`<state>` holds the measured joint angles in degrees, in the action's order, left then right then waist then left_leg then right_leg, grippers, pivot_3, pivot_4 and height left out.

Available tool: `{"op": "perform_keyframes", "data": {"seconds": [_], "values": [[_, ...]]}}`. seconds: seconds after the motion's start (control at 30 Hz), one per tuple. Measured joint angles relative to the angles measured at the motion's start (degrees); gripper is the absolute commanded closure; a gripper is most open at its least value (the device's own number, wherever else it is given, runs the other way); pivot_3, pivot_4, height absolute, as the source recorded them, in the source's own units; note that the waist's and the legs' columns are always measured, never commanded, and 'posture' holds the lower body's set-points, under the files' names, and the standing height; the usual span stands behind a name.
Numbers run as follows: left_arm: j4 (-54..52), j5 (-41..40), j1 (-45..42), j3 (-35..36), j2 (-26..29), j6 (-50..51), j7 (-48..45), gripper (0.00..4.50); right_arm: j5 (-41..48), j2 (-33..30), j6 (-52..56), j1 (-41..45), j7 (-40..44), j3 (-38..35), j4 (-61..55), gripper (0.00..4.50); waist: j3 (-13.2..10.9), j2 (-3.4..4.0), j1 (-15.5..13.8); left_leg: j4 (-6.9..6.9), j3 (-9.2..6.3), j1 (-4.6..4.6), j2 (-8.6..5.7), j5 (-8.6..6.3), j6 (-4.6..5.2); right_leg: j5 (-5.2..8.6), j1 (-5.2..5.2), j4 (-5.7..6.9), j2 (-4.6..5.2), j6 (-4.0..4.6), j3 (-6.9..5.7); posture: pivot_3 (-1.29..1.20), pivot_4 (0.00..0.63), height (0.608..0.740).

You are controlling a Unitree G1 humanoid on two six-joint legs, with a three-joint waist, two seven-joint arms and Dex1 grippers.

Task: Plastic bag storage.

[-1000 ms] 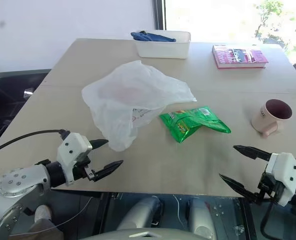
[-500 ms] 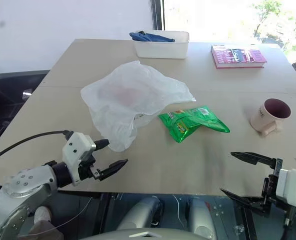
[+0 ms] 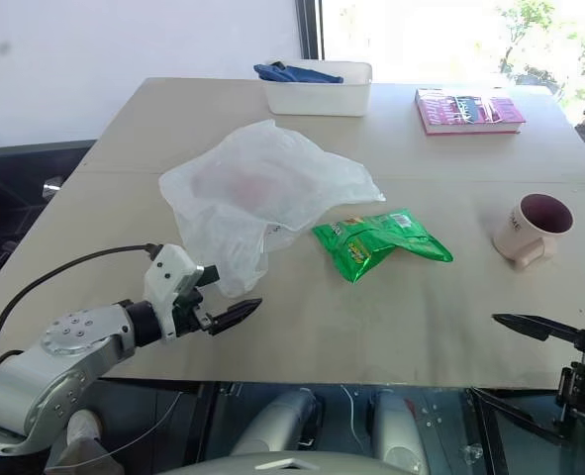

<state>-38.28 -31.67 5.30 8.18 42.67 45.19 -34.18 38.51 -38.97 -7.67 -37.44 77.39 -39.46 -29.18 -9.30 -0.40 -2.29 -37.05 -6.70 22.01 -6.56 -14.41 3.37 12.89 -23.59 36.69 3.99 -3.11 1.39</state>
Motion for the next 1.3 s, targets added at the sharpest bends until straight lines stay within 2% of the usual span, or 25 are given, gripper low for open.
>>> {"op": "perform_keyframes", "data": {"seconds": [0.23, 0.33, 0.47, 0.7, 1.3], "values": [[1.13, -0.2, -1.19, -0.79, -0.17, 0.72, -0.31, 0.03, 6.16, -2.27, 5.26, 4.31, -5.21, 0.2, -5.79, 0.0, 0.0, 0.0, 0.0, 0.0, 0.0, 0.02, 0.0, 0.0, 0.0, 0.0, 0.0, 0.01, 0.0, 0.0, 0.01, 0.0, 0.15, 0.74], [1.13, -0.77, -1.68, -0.8, -0.16, 0.98, -0.77, 0.03, 9.34, -5.07, 9.85, 9.6, -10.08, 1.63, -8.61, 0.0, 0.0, -0.01, -0.01, -0.02, 0.0, 0.03, 0.0, 0.0, 0.0, -0.01, -0.01, 0.01, 0.01, -0.01, 0.0, 0.0, 0.15, 0.74], [1.11, -0.02, -1.49, -0.79, -0.34, -1.6, -1.41, 0.03, 11.2, -7.97, 14.62, 15.05, -15.03, 3.99, -11.1, 0.0, 0.0, -0.01, -0.08, -0.02, -0.01, 0.08, 0.0, 0.01, -0.01, -0.02, -0.03, 0.0, 0.01, -0.01, -0.02, 0.0, 0.15, 0.74], [1.12, 0.24, -0.72, -0.81, -1.01, -3.14, -1.71, 0.03, 12.33, -9.51, 20.51, 20.05, -20.71, 7.18, -13.4, 0.0, -0.01, -0.02, -0.15, -0.02, -0.01, 0.13, -0.01, 0.01, 0.0, -0.03, -0.06, -0.02, 0.03, -0.03, -0.04, 0.0, 0.15, 0.74], [2.22, 0.42, -3.35, -0.38, -0.46, -3.22, -2.44, 0.03, 11.15, -6.61, 20.93, 22.75, -21.68, 11.32, -14.49, 0.0, -0.01, -0.02, -0.03, -0.04, -0.02, 0.11, 0.0, 0.01, -0.01, -0.04, -0.05, 0.0, 0.01, -0.05, -0.06, 0.0, 0.15, 0.74]]}}
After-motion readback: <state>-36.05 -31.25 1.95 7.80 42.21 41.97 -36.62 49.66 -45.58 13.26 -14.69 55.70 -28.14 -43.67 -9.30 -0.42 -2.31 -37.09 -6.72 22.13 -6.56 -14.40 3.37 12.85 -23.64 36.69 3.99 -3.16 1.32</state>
